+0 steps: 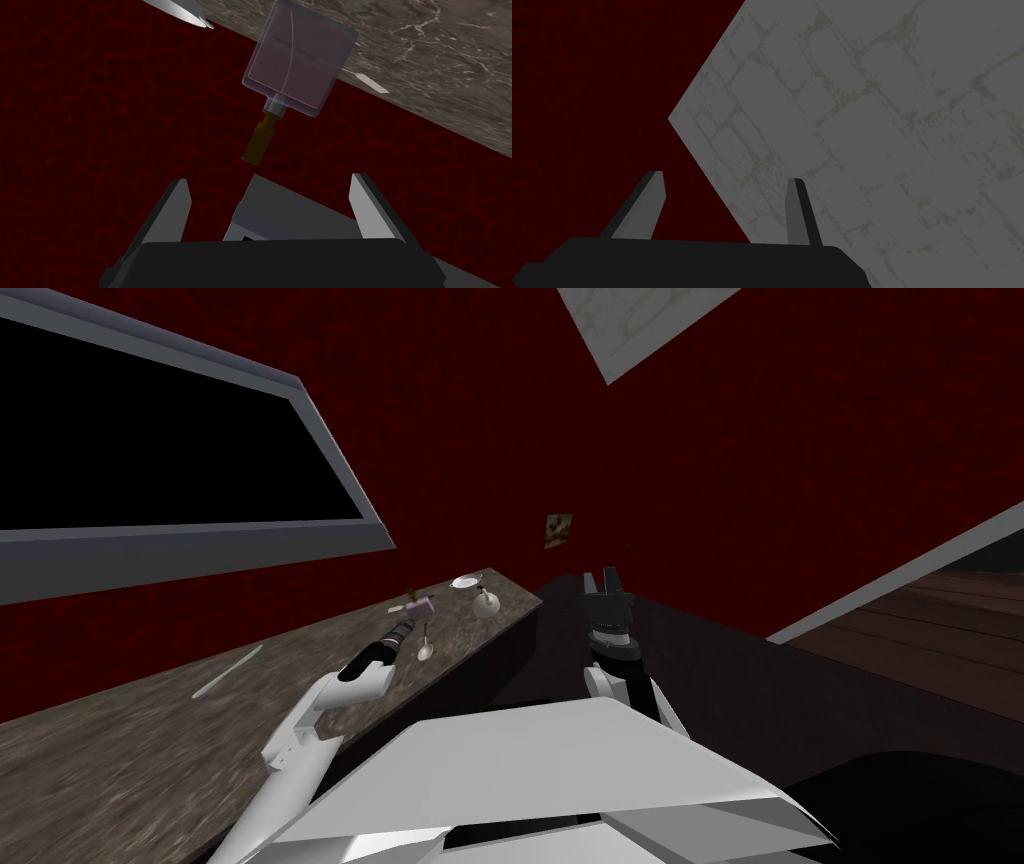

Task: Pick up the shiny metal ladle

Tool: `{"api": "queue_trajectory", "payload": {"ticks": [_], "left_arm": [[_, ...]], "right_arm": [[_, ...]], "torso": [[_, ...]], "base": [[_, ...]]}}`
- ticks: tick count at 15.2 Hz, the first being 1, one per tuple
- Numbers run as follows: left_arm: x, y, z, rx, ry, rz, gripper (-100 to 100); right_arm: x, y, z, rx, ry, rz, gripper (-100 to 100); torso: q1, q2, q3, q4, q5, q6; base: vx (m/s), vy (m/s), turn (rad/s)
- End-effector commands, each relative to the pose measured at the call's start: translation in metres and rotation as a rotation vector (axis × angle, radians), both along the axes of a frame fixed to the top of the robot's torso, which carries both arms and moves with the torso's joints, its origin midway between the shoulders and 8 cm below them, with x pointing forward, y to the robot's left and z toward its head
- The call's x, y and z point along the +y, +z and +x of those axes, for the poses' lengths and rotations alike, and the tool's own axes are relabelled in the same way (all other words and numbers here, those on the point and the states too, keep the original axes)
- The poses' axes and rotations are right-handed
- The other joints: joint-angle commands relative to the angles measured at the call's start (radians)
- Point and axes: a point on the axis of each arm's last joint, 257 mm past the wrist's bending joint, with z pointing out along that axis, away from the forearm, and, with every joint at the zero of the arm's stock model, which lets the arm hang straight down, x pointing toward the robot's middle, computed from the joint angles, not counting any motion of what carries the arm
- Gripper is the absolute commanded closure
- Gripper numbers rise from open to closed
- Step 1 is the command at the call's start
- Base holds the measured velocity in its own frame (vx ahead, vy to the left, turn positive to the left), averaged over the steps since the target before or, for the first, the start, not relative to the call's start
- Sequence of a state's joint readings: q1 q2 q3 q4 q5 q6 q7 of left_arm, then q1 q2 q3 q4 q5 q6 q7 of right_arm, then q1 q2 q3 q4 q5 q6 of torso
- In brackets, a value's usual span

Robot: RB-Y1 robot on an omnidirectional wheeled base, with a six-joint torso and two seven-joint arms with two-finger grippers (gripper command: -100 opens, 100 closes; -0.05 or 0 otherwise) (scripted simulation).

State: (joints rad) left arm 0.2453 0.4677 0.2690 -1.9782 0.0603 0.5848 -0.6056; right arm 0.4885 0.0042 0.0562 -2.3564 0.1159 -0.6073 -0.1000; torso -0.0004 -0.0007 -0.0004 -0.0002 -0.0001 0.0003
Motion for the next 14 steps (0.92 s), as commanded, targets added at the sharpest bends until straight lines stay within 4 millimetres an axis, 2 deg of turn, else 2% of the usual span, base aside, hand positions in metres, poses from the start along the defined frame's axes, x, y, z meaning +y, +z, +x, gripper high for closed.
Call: {"api": "queue_trajectory", "payload": {"ticks": [1, 2, 3, 5, 6, 9, 10, 13, 14], "left_arm": [[0.009, -0.008, -0.004, 0.044, 0.022, 0.005, -100], [0.009, -0.008, -0.004, 0.044, 0.022, 0.005, -100], [0.026, -0.013, -0.006, 0.089, 0.046, 0.031, -100], [0.029, -0.019, -0.01, 0.117, 0.059, 0.024, -100], [0.044, -0.021, -0.012, 0.149, 0.077, 0.05, -100], [0.047, -0.03, -0.018, 0.189, 0.095, 0.038, -100], [0.062, -0.033, -0.022, 0.227, 0.112, 0.058, -100], [0.064, -0.041, -0.028, 0.262, 0.127, 0.047, -100], [0.078, -0.044, -0.033, 0.306, 0.145, 0.061, -100]], "right_arm": [[0.0, 0.0, 0.0, 0.0, 0.0, 0.0, 0], [0.0, 0.0, 0.0, 0.0, 0.0, 0.0, 0], [0.0, 0.0, 0.0, 0.0, 0.0, 0.0, 0], [0.0, 0.0, 0.0, 0.0, 0.0, 0.0, 0], [0.0, 0.0, 0.0, 0.0, 0.0, 0.0, 0], [0.0, 0.0, 0.0, 0.0, 0.0, 0.0, 0], [0.0, 0.0, 0.0, 0.0, 0.0, 0.0, 0], [0.0, 0.0, 0.0, 0.0, 0.0, 0.0, 0], [0.0, 0.0, 0.0, 0.0, 0.0, 0.0, 0]], "torso": [[0.0, 0.0, 0.0, 0.0, 0.0, 0.0], [0.0, 0.0, 0.0, 0.0, 0.0, 0.0], [0.0, 0.0, 0.0, 0.0, 0.0, -0.001], [0.0, 0.0, 0.0, 0.0, 0.0, 0.0], [0.0, 0.0, 0.0, 0.0, 0.0, 0.0], [0.0, 0.0, 0.0, 0.0, 0.0, 0.0], [0.0, 0.0, 0.0, 0.0, 0.0, -0.001], [0.0, 0.0, 0.0, 0.0, 0.0, 0.0], [0.0, 0.0, 0.0, 0.0, 0.0, -0.001]], "base": [[0.004, -0.002, -0.075], [0.0, 0.0, 0.0], [0.006, -0.006, -0.131], [0.006, -0.003, -0.108], [0.009, -0.005, -0.141], [0.006, -0.002, -0.066], [0.006, -0.007, -0.113], [0.005, -0.003, -0.075], [0.006, -0.006, -0.134]]}}
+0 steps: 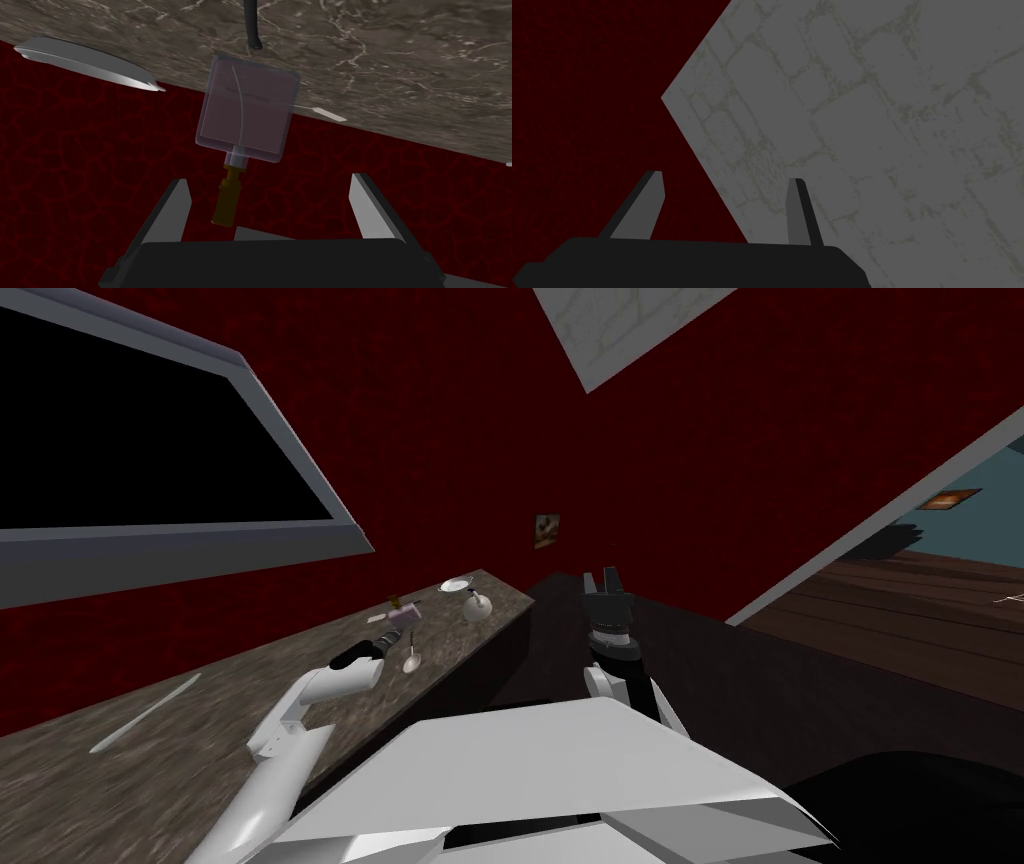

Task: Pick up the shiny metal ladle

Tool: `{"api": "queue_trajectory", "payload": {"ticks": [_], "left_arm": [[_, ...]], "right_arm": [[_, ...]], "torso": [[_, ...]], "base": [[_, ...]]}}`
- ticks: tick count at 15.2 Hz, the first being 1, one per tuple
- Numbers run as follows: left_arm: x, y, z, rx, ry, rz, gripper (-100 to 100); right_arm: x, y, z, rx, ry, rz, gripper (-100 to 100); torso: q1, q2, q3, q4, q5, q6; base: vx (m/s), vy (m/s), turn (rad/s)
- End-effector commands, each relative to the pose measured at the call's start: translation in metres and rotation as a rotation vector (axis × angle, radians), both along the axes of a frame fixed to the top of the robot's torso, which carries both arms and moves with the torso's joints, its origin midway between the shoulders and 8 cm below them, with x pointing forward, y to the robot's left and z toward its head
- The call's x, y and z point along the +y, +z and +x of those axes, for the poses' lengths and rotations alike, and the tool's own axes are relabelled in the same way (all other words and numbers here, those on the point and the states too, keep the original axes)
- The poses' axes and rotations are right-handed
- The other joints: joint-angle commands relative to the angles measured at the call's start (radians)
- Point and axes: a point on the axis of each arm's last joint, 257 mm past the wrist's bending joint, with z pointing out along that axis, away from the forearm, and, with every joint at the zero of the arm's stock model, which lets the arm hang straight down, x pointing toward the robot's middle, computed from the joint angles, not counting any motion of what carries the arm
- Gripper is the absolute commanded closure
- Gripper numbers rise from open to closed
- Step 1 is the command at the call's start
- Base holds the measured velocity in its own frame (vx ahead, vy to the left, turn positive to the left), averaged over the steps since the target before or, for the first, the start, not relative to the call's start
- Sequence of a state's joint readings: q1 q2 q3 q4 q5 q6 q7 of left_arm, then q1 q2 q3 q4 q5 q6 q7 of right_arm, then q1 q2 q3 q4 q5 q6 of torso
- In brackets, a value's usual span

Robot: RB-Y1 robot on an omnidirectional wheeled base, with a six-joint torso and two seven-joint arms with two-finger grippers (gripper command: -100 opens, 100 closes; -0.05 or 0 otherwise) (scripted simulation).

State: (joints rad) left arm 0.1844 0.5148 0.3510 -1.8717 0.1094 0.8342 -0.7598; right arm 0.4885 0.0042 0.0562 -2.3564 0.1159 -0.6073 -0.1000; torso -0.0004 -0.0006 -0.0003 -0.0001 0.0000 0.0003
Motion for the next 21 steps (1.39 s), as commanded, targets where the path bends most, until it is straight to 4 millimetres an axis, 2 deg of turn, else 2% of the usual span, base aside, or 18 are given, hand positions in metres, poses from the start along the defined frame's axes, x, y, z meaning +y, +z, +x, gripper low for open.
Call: {"api": "queue_trajectory", "payload": {"ticks": [1, 3, 4, 6, 7, 9, 10, 12, 13, 21], "left_arm": [[0.009, -0.005, -0.005, 0.048, 0.018, 0.005, -100], [0.01, -0.008, -0.008, 0.063, 0.025, 0.0, -100], [0.023, -0.012, -0.014, 0.107, 0.041, 0.009, -100], [0.023, -0.018, -0.019, 0.133, 0.053, -0.001, -100], [0.034, -0.02, -0.024, 0.173, 0.065, 0.005, -100], [0.035, -0.026, -0.031, 0.202, 0.077, -0.007, -100], [0.044, -0.028, -0.035, 0.234, 0.084, -0.003, -100], [0.044, -0.035, -0.042, 0.268, 0.098, -0.018, -100], [0.053, -0.036, -0.047, 0.3, 0.103, -0.017, -100], [0.062, -0.056, -0.077, 0.449, 0.139, -0.069, -100]], "right_arm": [[0.0, 0.0, 0.0, 0.0, 0.0, 0.0, 0], [0.0, 0.0, 0.0, 0.0, 0.0, 0.0, 0], [0.0, 0.0, 0.0, 0.0, 0.0, 0.0, 0], [0.0, 0.0, 0.0, 0.0, 0.0, 0.0, 0], [0.0, 0.0, 0.0, 0.0, 0.0, 0.0, 0], [0.0, 0.0, 0.0, 0.0, 0.0, 0.0, 0], [0.0, 0.0, 0.0, 0.0, 0.0, 0.0, 0], [0.0, 0.0, 0.0, 0.0, 0.0, 0.0, 0], [0.0, 0.0, 0.0, 0.0, 0.0, 0.0, 0], [0.0, 0.0, 0.0, 0.0, 0.0, 0.0, 0]], "torso": [[0.0, 0.0, 0.0, 0.0, 0.0, 0.0], [0.0, 0.0, 0.0, 0.0, 0.0, -0.001], [0.0, 0.0, 0.0, 0.0, 0.0, -0.001], [0.0, 0.0, 0.0, 0.0, 0.0, 0.0], [0.0, 0.0, 0.0, 0.0, 0.0, 0.0], [0.0, 0.0, 0.0, 0.0, 0.0, 0.0], [0.0, 0.0, 0.0, 0.0, 0.0, -0.001], [0.0, 0.0, 0.0, 0.0, 0.0, 0.0], [0.0, 0.0, 0.0, 0.0, 0.0, -0.001], [0.0, 0.0, 0.0, 0.0, 0.0, 0.0]], "base": [[0.006, -0.004, -0.147], [0.003, 0.0, -0.026], [0.006, -0.006, -0.116], [0.008, -0.002, -0.108], [0.009, -0.005, -0.134], [0.008, -0.002, -0.093], [0.01, -0.004, -0.114], [0.008, -0.002, -0.093], [0.007, -0.005, -0.107], [0.008, -0.002, -0.094]]}}
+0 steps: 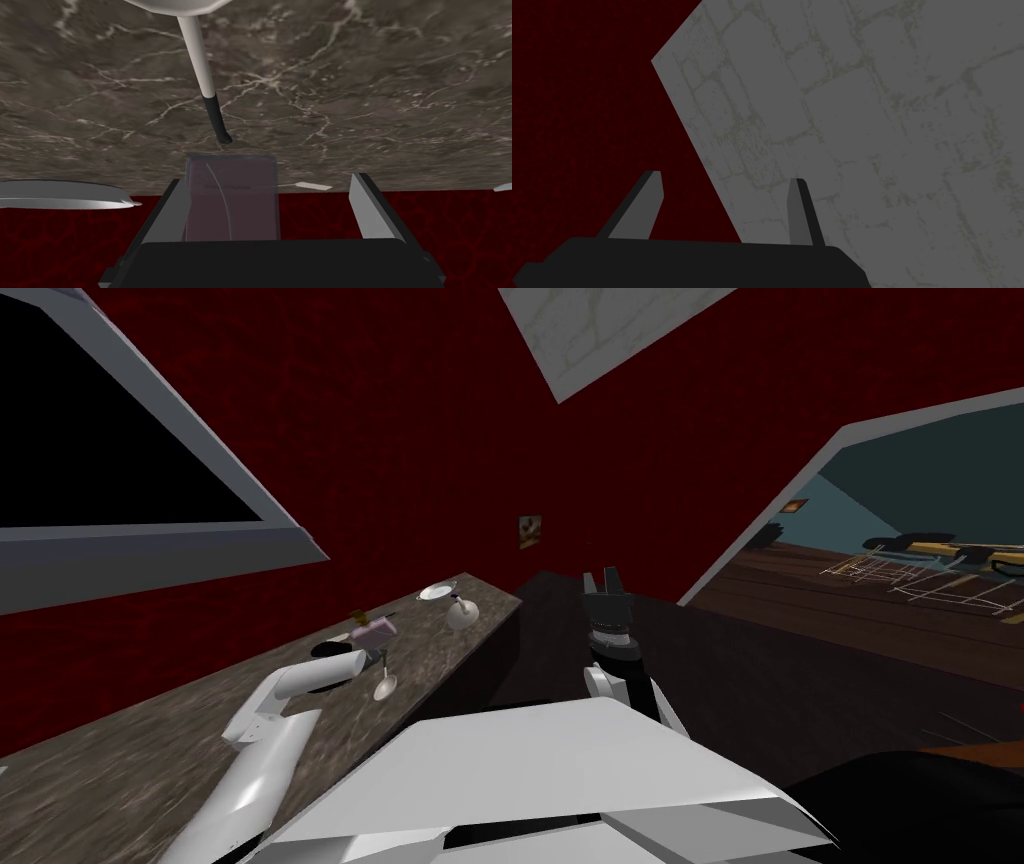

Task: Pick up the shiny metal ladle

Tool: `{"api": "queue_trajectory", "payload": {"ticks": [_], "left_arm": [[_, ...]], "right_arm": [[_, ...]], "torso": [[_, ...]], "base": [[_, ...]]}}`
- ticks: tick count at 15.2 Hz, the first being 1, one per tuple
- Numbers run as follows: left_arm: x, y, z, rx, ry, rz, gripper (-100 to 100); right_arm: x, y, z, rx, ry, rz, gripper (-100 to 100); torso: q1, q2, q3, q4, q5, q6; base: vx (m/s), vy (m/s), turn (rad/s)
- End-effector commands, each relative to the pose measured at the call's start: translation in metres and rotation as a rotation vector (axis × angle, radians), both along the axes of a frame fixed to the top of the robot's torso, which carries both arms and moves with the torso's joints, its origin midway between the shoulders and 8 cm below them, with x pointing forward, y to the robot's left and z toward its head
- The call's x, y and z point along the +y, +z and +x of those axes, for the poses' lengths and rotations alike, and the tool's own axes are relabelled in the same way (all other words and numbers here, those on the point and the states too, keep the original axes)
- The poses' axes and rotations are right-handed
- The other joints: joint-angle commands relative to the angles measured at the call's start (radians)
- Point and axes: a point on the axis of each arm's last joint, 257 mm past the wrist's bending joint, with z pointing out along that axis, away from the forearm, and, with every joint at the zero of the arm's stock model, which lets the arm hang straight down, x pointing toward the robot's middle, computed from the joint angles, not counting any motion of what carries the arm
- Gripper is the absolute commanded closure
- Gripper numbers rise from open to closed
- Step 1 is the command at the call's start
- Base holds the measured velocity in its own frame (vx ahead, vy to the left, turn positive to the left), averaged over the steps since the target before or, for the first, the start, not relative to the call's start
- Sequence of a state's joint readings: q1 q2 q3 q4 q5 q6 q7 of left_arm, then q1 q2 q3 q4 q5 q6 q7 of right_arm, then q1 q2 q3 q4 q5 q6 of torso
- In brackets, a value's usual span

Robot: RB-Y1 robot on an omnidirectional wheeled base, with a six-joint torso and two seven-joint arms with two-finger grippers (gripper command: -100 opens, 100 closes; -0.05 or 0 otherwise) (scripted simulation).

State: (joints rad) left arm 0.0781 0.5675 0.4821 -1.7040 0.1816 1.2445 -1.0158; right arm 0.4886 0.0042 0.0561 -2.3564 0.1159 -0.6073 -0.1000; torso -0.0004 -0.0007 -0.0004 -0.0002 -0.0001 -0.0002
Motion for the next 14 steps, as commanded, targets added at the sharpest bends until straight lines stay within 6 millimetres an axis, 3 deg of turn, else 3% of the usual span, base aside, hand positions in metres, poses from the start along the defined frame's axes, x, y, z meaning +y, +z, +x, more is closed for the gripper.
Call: {"api": "queue_trajectory", "payload": {"ticks": [1, 14], "left_arm": [[0.004, -0.005, -0.009, 0.049, 0.007, -0.02, -100], [0.001, -0.029, -0.058, 0.27, 0.037, -0.16, -100]], "right_arm": [[0.0, 0.0, 0.0, 0.0, 0.0, 0.0, 0], [0.0, 0.0, 0.0, 0.0, 0.0, 0.0, 0]], "torso": [[0.0, 0.0, 0.0, 0.0, 0.0, 0.0], [0.0, 0.0, 0.0, 0.0, 0.0, 0.0]], "base": [[0.007, -0.003, -0.109], [0.007, -0.002, -0.085]]}}
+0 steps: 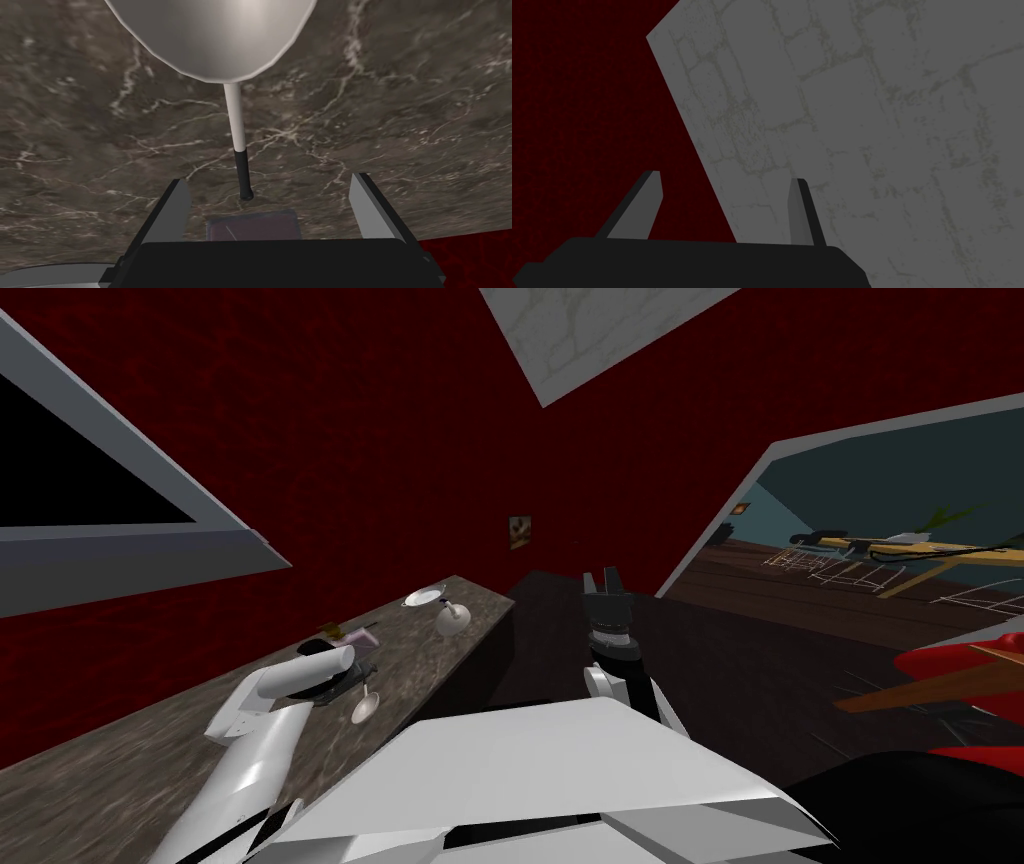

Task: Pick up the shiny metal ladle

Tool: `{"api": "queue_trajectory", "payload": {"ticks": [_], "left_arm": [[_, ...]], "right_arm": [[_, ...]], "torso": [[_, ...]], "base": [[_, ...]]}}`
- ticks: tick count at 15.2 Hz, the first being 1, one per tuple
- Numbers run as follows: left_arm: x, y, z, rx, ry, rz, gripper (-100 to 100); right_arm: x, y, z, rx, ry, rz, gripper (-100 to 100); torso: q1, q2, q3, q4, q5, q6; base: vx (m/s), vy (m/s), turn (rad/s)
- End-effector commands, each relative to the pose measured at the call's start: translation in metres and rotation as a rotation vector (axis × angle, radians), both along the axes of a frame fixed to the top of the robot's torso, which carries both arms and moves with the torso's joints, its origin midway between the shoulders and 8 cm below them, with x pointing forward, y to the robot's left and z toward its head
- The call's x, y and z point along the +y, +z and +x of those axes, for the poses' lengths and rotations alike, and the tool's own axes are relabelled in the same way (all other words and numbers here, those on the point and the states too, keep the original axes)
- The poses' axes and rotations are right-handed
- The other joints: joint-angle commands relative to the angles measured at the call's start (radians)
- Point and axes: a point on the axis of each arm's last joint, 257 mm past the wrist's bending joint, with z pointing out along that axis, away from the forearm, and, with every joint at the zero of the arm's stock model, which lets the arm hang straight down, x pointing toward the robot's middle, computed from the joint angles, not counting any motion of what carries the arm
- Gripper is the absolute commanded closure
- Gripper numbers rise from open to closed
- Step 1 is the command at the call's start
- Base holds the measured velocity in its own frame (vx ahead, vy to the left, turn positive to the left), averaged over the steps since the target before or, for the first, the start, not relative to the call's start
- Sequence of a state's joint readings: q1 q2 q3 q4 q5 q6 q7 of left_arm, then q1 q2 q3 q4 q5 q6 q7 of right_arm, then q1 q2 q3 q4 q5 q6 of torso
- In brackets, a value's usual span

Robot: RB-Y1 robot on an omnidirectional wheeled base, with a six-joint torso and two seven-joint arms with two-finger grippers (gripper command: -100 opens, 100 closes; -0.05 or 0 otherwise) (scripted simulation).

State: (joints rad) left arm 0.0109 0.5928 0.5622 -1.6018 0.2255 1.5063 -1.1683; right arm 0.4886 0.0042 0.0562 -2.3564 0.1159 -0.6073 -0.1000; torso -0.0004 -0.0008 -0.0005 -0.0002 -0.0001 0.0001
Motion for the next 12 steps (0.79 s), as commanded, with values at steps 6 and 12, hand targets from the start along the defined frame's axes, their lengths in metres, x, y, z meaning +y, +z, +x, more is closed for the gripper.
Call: {"api": "queue_trajectory", "payload": {"ticks": [6, 12], "left_arm": [[-0.008, -0.011, -0.023, 0.099, 0.001, -0.084, -100], [-0.013, -0.028, -0.025, 0.109, 0.007, -0.097, -100]], "right_arm": [[0.0, 0.0, 0.0, 0.0, 0.0, 0.0, 0], [0.0, 0.0, 0.0, 0.0, 0.0, 0.0, 0]], "torso": [[0.0, 0.0, 0.0, 0.0, 0.0, 0.0], [0.002, 0.001, 0.001, 0.0, 0.0, 0.0]], "base": [[0.007, 0.0, -0.07], [-0.003, 0.017, -0.044]]}}
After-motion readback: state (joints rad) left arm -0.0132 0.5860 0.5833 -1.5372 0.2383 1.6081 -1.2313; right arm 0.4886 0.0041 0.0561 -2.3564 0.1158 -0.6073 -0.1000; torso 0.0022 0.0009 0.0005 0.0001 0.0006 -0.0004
